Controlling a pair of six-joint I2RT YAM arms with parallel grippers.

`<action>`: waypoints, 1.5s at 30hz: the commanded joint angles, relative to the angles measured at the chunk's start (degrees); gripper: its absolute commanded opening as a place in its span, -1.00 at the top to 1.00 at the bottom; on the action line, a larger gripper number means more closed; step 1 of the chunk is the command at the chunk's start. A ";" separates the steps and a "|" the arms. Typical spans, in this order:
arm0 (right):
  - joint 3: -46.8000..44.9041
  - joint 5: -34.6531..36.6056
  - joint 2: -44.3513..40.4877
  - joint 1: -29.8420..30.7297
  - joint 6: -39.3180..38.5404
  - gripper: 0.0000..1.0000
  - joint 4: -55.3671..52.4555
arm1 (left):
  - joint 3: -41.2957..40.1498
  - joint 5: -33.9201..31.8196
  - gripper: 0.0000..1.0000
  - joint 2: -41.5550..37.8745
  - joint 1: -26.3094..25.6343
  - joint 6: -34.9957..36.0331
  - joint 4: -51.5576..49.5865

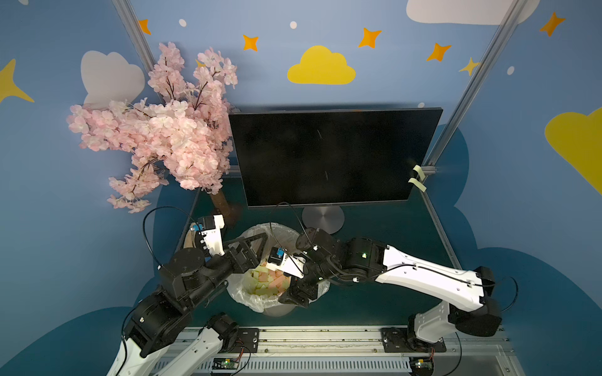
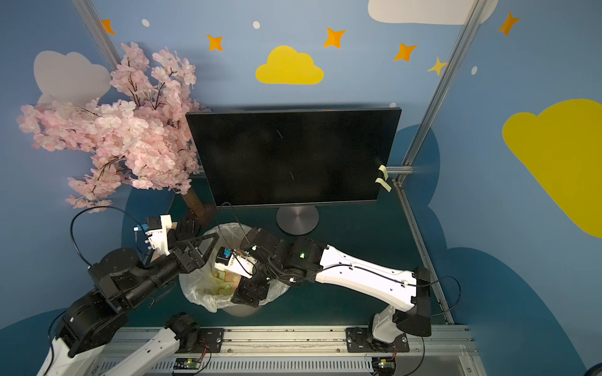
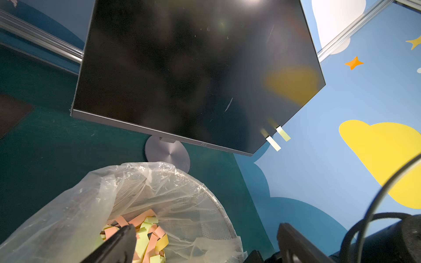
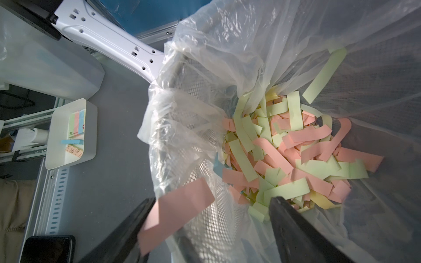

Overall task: Remove the sticky note from the monitor
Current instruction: Place the sticky note in the trash bin, then tear off the sticky note from the monitor.

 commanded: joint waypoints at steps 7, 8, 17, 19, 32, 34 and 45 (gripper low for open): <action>1.51 6.77 1.49 0.32 -3.71 -0.68 -7.39 | 0.68 0.97 -1.00 1.05 0.23 0.44 1.65; 1.62 7.26 1.51 0.33 -4.00 -0.68 -7.90 | 0.69 0.97 -1.00 1.12 0.23 0.48 1.69; 5.00 8.86 0.63 0.44 -5.74 -0.69 -9.51 | 0.81 0.97 -1.00 1.34 0.24 0.67 1.95; 6.04 9.02 0.07 0.42 -5.90 -0.69 -9.14 | 0.86 0.97 -1.00 1.34 0.23 0.71 1.96; 7.07 10.40 -5.63 -5.34 -3.30 -0.74 2.04 | 1.31 3.52 -1.00 2.97 0.17 1.78 4.51; 5.82 10.61 -6.90 -7.53 -2.41 -0.74 3.78 | 1.83 4.96 -1.00 3.95 0.23 2.59 5.24; -5.31 14.80 -17.36 -22.55 4.39 -0.75 14.62 | 3.36 14.82 -1.00 12.73 0.13 4.11 17.02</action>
